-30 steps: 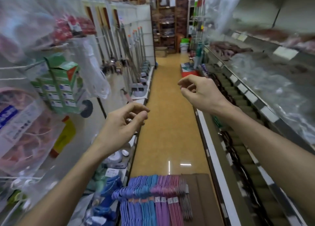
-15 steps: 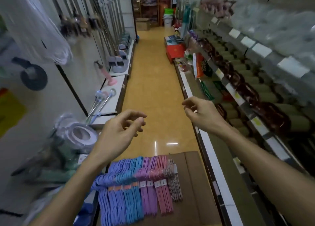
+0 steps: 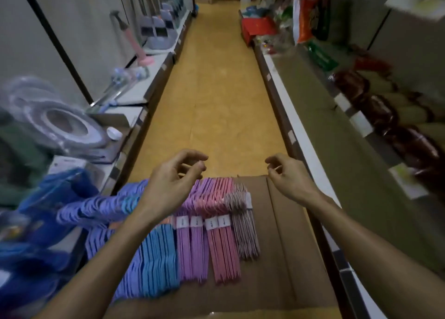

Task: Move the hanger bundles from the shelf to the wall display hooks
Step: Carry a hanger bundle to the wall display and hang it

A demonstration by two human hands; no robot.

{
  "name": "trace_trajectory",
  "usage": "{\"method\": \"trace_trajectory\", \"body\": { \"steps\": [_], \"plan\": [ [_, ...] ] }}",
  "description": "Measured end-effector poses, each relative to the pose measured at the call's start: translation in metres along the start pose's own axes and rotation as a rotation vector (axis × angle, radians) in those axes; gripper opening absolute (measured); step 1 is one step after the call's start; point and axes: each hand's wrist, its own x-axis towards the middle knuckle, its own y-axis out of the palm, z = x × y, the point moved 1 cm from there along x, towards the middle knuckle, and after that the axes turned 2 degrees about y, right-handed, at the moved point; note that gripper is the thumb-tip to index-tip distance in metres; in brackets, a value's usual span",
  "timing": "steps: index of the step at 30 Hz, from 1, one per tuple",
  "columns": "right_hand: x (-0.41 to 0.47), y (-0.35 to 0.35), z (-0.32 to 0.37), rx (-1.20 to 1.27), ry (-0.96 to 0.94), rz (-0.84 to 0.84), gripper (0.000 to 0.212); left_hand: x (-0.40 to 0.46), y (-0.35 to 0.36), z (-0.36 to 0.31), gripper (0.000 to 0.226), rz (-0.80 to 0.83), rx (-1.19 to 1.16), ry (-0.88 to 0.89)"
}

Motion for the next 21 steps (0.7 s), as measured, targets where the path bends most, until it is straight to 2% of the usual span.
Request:
{"method": "trace_trajectory", "body": {
  "steps": [8,12,16,19,21],
  "plan": [
    [-0.007,0.128,-0.107,-0.076,0.172,0.069,0.034,-0.020,0.095,0.122,0.013,0.099,0.033,-0.070],
    [-0.009,0.169,-0.140,-0.035,0.304,0.139,0.037,-0.011,0.123,0.147,0.017,0.196,0.137,-0.056],
    [-0.007,0.198,-0.165,0.071,0.424,0.230,0.048,0.014,0.148,0.162,0.020,0.159,0.118,-0.093],
    [0.001,0.216,-0.179,0.152,0.503,0.315,0.063,0.020,0.178,0.176,0.032,0.232,0.138,-0.125],
    [0.008,0.230,-0.188,0.208,0.531,0.334,0.064,0.022,0.192,0.188,0.042,0.306,0.201,-0.151]
  ]
}}
